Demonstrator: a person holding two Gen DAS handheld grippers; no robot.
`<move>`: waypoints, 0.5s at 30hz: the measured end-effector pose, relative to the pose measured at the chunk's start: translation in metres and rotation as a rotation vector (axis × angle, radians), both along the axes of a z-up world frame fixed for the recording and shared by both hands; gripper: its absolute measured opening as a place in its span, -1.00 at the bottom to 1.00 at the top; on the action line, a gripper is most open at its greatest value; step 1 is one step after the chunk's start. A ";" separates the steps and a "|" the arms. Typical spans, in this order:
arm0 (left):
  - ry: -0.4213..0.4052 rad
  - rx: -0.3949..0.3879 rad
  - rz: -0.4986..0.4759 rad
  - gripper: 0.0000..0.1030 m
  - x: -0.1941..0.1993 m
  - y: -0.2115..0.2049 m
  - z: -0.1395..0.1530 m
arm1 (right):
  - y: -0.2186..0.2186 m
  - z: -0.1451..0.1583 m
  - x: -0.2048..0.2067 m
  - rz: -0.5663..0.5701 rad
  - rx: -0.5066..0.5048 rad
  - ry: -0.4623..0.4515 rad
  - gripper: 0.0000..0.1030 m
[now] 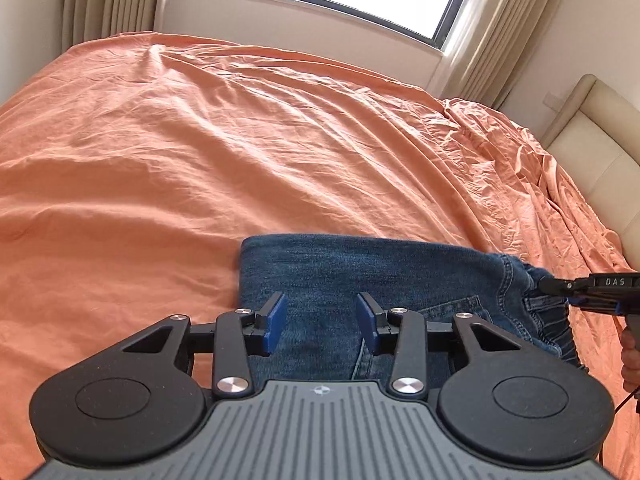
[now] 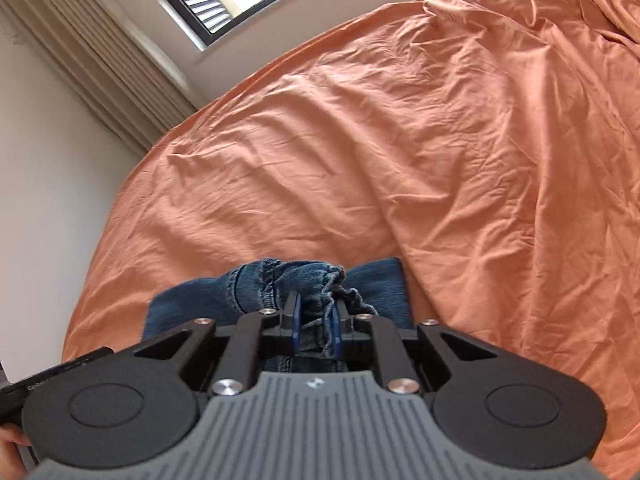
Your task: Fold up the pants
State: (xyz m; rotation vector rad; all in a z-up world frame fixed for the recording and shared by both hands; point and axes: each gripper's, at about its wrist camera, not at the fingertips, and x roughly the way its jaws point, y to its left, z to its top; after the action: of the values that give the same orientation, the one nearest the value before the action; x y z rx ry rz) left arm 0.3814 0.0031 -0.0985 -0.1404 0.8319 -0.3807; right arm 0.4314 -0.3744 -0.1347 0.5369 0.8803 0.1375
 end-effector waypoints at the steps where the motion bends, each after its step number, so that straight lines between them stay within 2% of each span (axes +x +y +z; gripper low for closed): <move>1: -0.001 0.006 0.002 -0.09 0.006 -0.003 -0.003 | 0.000 -0.009 0.005 0.003 -0.013 0.007 -0.81; 6: 0.029 0.017 0.038 -0.14 0.036 -0.007 -0.026 | -0.005 -0.044 0.018 0.021 -0.040 0.031 -0.81; 8: 0.056 0.053 0.061 -0.29 0.047 -0.009 -0.038 | -0.004 -0.052 0.019 0.028 -0.049 0.040 -0.81; 11: 0.107 0.123 0.078 -0.66 0.059 -0.012 -0.056 | -0.005 -0.058 0.017 0.045 -0.064 0.027 -0.81; 12: 0.108 0.144 0.080 -0.72 0.060 -0.013 -0.059 | -0.006 -0.059 0.017 0.044 -0.061 0.026 -0.81; 15: 0.087 0.173 0.082 -0.72 0.053 -0.014 -0.055 | 0.001 -0.051 0.012 0.040 -0.095 0.009 -0.78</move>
State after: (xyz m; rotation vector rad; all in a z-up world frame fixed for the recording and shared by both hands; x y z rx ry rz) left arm 0.4345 -0.0110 -0.1533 -0.0299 0.9382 -0.2249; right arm 0.4438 -0.3736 -0.1857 0.4317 0.9025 0.1290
